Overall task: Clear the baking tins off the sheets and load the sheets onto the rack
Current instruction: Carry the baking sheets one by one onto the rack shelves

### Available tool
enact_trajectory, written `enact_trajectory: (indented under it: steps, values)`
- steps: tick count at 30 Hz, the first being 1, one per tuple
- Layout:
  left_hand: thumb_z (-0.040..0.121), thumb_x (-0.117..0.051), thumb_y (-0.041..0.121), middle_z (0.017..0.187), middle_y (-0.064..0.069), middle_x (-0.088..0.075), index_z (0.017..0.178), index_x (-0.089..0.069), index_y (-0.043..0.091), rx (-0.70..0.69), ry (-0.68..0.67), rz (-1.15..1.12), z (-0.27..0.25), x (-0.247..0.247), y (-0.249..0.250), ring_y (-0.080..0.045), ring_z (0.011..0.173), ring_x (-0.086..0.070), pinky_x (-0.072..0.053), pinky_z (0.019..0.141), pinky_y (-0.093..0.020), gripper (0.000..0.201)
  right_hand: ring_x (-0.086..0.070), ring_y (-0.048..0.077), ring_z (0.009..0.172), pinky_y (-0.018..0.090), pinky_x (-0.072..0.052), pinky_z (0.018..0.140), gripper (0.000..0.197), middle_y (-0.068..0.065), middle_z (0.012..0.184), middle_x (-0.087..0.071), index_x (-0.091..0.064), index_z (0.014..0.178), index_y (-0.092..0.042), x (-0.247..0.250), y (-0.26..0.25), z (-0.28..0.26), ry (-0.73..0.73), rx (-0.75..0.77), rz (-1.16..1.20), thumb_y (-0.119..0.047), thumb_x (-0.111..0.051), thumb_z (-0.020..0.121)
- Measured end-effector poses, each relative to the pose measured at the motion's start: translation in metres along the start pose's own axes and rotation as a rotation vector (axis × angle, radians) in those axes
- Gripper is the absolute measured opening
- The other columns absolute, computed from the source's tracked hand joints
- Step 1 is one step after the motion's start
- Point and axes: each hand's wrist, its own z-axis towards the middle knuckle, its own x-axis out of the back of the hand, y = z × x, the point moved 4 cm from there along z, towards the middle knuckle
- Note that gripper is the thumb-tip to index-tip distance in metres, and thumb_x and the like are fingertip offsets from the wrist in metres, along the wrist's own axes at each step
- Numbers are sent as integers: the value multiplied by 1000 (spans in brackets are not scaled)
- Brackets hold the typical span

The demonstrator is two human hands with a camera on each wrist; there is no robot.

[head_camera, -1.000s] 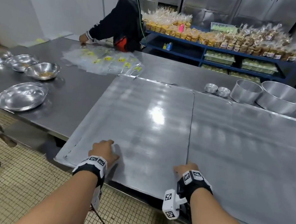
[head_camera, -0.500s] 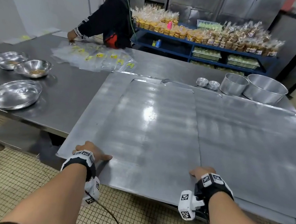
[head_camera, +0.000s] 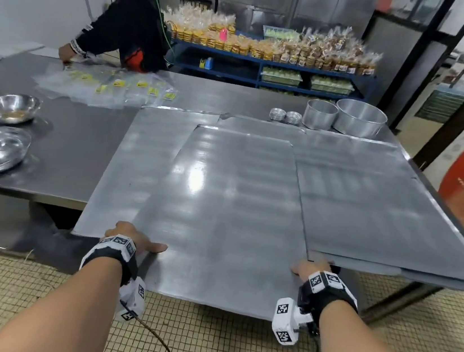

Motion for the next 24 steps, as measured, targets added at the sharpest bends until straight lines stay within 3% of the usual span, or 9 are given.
enact_trajectory:
  steps: [5, 8, 11, 13, 15, 16, 19, 22, 24]
  values:
    - [-3, -59, 95, 99, -11, -65, 103, -64, 8, -99, -2, -8, -1, -2, 16, -33, 93, -64, -55, 83, -44, 137, -58, 30, 100, 28, -43, 81, 40, 20, 123, -60, -55, 125, 5, 2, 36, -23, 22, -101, 57, -17, -63, 92]
    - [1, -75, 76, 108, -18, -66, 107, -65, 5, -164, 63, -68, -22, 10, 28, -36, 101, -64, -55, 90, -44, 127, -57, 29, 94, 27, -41, 77, 29, 14, 107, -60, -59, 110, 2, -1, 51, -32, 32, -147, 37, -20, -61, 92]
    - [7, -78, 78, 114, -18, -65, 111, -61, 4, -208, 7, -48, -17, 8, 45, -36, 104, -63, -53, 91, -44, 129, -58, 30, 90, 30, -46, 77, 26, 10, 86, -60, -60, 102, -1, -3, 61, -37, 84, -171, 50, -22, -67, 87]
    - [15, -77, 86, 116, -15, -63, 114, -53, 4, -228, -55, 29, -18, 13, 57, -35, 104, -62, -53, 86, -42, 130, -60, 31, 109, 26, -45, 72, 36, 12, 110, -65, -61, 121, -2, -6, 60, -44, 81, -204, 37, -23, -63, 91]
    - [30, -85, 77, 119, -14, -60, 121, -42, 4, -224, -66, 32, -19, 25, 65, -34, 110, -60, -52, 87, -40, 124, -49, 28, 129, 26, -45, 86, 43, 13, 140, -51, -49, 137, 0, -13, 59, -54, 62, -274, 35, -25, -49, 101]
    - [35, -88, 71, 120, -14, -59, 124, -39, 4, -238, -64, 25, -16, 30, 69, -34, 112, -58, -52, 90, -40, 122, -45, 27, 133, 25, -41, 95, 45, 12, 145, -45, -45, 140, -1, -15, 57, -61, 100, -301, 68, -28, -44, 103]
    - [36, -90, 67, 117, -14, -59, 126, -40, 5, -299, -100, 60, -2, 41, 82, -34, 111, -59, -54, 91, -42, 121, -51, 29, 126, 29, -41, 96, 49, 13, 141, -50, -53, 133, -3, -24, 53, -70, 171, -347, 108, -33, -57, 94]
    - [22, -89, 69, 113, -14, -62, 124, -43, 5, -379, -139, 109, 17, 44, 96, -36, 106, -61, -55, 90, -43, 129, -55, 29, 122, 27, -43, 83, 45, 16, 133, -56, -57, 128, -1, -41, 49, -79, 166, -344, 156, -27, -64, 92]
    - [10, -85, 71, 115, -15, -63, 124, -46, 5, -450, -156, 124, 31, 45, 107, -37, 106, -62, -55, 89, -44, 137, -56, 29, 122, 24, -38, 73, 47, 17, 132, -57, -56, 130, 0, -51, 48, -82, 183, -342, 233, -24, -65, 91]
